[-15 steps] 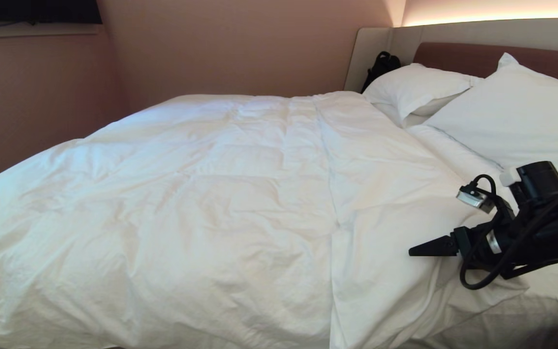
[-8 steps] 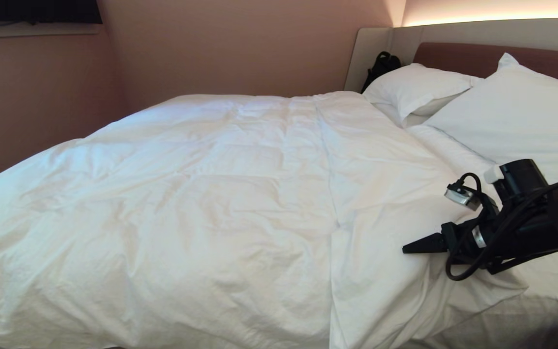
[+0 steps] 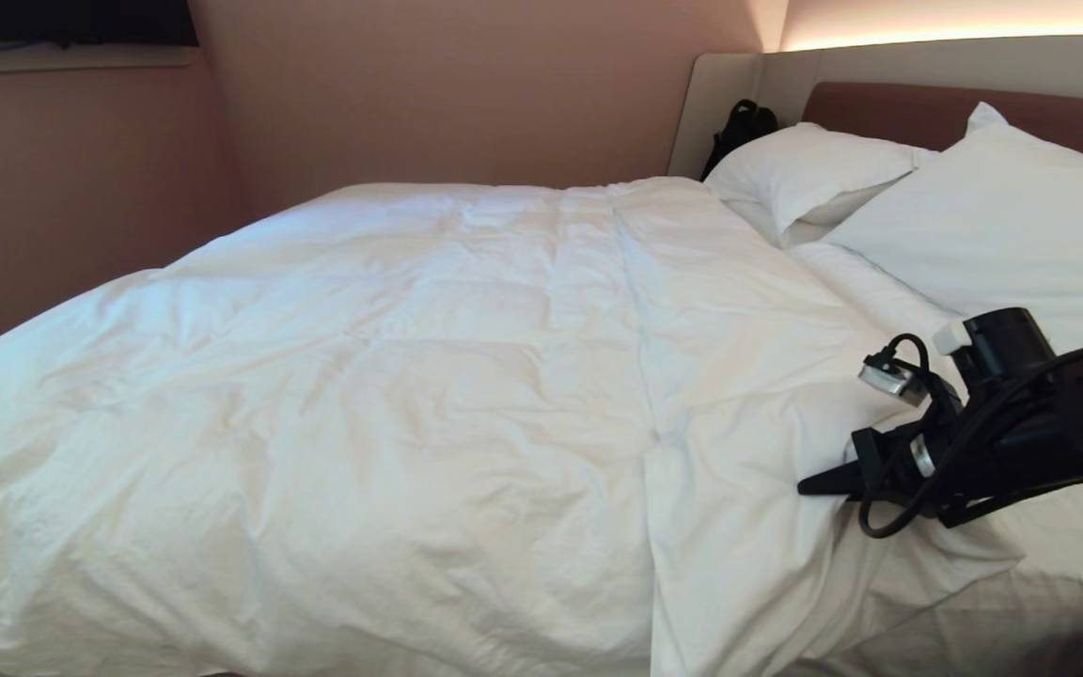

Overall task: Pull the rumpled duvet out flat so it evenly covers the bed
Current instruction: Flatten the corners of the folded blanket

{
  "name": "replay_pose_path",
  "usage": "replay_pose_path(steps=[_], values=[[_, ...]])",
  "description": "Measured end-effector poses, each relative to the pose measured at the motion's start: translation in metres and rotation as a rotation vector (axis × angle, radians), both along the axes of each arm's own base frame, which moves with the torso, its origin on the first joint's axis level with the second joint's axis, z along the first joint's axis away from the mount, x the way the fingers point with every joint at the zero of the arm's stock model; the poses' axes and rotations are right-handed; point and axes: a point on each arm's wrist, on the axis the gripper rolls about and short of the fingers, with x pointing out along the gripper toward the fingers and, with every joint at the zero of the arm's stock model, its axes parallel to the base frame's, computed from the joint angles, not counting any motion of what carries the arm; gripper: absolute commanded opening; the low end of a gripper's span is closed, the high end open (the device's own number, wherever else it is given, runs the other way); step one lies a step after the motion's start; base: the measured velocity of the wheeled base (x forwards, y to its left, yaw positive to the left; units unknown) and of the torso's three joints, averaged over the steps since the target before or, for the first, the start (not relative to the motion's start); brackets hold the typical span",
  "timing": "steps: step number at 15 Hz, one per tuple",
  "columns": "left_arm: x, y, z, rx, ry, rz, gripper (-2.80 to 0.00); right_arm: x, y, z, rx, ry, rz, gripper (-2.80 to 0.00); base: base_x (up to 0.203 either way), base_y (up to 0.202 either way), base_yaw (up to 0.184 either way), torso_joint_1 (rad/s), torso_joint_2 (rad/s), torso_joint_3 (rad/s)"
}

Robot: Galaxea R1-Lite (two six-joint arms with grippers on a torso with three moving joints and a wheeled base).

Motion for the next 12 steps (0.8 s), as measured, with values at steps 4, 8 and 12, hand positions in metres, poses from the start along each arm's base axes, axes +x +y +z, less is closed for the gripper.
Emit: replay_pose_path(steps=[4, 8, 12], values=[[0.0, 0.0, 0.0, 0.0, 0.0, 0.0, -2.8, -0.004, -0.002, 0.024, 0.018, -0.067, -0.03, -2.8, 0.0, 0.0, 0.0, 0.0, 0.0, 0.0], [0.0, 0.0, 0.0, 0.0, 0.0, 0.0, -2.8, -0.022, -0.004, 0.063, 0.016, -0.19, -0.077, -2.8, 0.0, 0.0, 0.0, 0.0, 0.0, 0.0], [0.0, 0.0, 0.0, 0.0, 0.0, 0.0, -2.8, -0.041, -0.005, 0.107, 0.036, -0.301, -0.108, -2.8, 0.0, 0.0, 0.0, 0.0, 0.0, 0.0]])
